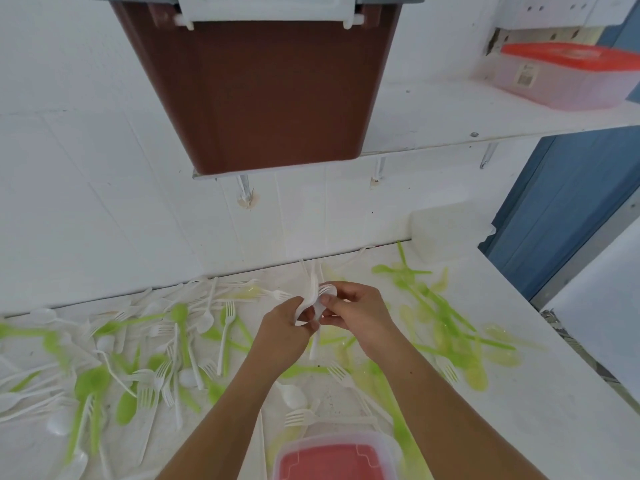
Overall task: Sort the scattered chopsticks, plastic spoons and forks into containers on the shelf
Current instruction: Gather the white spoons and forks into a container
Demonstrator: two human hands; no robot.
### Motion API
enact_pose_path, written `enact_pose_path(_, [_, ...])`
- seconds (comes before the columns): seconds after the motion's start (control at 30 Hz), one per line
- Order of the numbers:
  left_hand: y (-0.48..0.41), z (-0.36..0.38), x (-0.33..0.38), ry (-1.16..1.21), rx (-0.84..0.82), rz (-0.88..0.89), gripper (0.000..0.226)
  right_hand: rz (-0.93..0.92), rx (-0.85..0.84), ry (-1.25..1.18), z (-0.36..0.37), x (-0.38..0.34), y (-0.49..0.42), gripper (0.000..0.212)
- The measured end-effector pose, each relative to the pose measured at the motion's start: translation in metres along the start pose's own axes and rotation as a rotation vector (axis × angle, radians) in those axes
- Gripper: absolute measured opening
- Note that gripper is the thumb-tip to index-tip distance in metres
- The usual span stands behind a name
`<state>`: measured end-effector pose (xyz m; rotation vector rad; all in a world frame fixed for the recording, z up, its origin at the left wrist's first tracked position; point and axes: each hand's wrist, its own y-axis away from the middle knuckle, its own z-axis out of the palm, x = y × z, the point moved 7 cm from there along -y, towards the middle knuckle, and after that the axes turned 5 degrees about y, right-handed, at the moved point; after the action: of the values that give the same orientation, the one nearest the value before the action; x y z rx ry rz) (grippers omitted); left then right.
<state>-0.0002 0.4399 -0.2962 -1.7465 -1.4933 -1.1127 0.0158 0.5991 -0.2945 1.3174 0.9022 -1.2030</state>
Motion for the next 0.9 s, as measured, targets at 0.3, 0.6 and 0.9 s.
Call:
enact_pose_path(0.3, [-0.007,0.011,-0.008,0.299,-0.293,-0.189,0.015,0.059,0.105,0.149,-0.012,-0.017,-0.014,0.014])
enact_pose_path(0.6, [0.004,0.011,-0.004,0.395,-0.455,-0.181,0.021,-0.002,-0.015,0.231,-0.013,-0.022,-0.018,0.017])
enact_pose_path(0.9, [0.003,-0.007,-0.014,0.257,-0.535,-0.198,0.017,-0.002,-0.278,0.146,0.007,-0.022,-0.005,0.020])
